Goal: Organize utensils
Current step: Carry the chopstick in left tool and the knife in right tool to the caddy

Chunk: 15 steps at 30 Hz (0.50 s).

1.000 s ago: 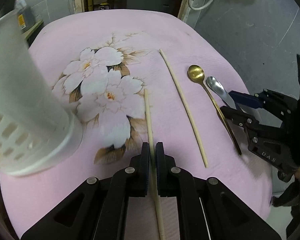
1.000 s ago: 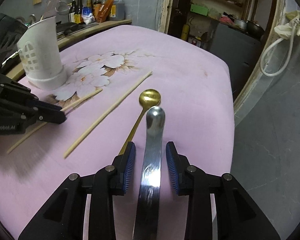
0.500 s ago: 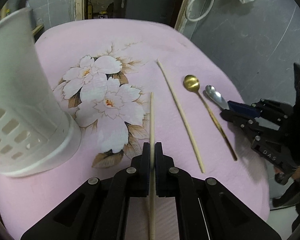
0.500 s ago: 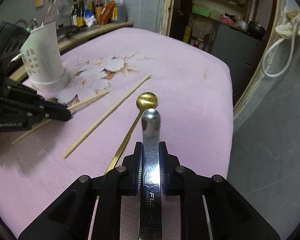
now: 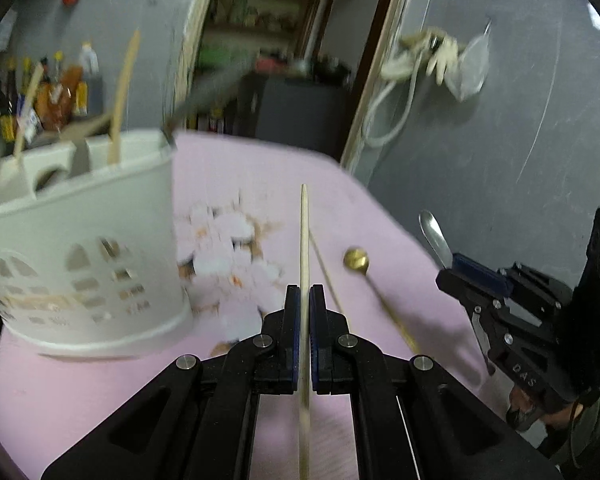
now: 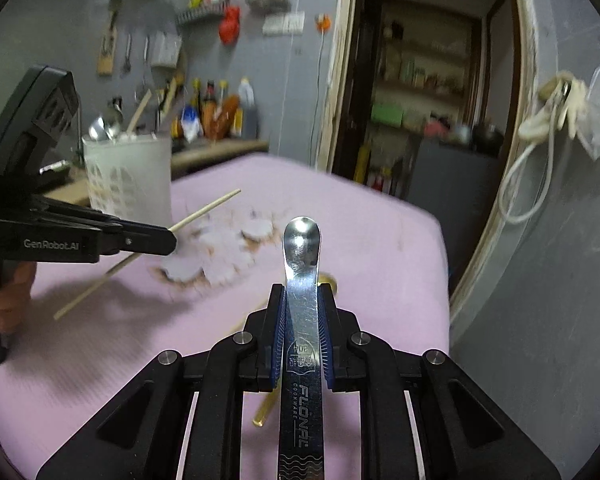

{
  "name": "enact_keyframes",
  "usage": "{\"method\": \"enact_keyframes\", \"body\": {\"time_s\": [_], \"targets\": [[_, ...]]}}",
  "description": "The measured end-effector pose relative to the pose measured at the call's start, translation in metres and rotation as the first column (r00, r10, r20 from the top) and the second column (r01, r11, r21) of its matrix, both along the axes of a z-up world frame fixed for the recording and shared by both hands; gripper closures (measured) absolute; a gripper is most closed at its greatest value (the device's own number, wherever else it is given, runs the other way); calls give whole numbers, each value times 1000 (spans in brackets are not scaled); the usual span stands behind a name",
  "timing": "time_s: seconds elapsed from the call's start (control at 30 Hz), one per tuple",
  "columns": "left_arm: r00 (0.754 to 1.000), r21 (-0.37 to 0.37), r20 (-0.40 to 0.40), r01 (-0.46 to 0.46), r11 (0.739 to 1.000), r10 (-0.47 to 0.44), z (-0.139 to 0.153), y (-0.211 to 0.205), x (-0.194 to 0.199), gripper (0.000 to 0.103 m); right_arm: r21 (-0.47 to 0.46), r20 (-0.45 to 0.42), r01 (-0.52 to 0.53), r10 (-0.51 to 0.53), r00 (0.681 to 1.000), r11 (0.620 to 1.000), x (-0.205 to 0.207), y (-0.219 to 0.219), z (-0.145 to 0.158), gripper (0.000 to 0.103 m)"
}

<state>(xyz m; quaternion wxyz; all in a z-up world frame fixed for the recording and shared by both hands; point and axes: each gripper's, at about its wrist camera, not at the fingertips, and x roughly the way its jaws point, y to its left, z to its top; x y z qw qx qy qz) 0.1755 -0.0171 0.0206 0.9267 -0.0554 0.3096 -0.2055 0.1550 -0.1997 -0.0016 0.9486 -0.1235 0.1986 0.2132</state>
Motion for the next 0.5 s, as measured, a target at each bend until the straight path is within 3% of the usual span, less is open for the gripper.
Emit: {"method": "enact_keyframes", "body": {"time_s": [0.07,0.27,0.5], "targets": [[998,-4,64,-26,1000,27,9,-3,-4,101,26,77,0,-2,997,1000,-9,2,8,90],[970,-15,226,-91,996,92,25,-3,-21,101,75,188,-16,1,982,997,-20,9,28,90],[931,-77,327,-148,986,166,37,10,-28,101,135,288,-76,34,957,988,-26,25,57,90]]}}
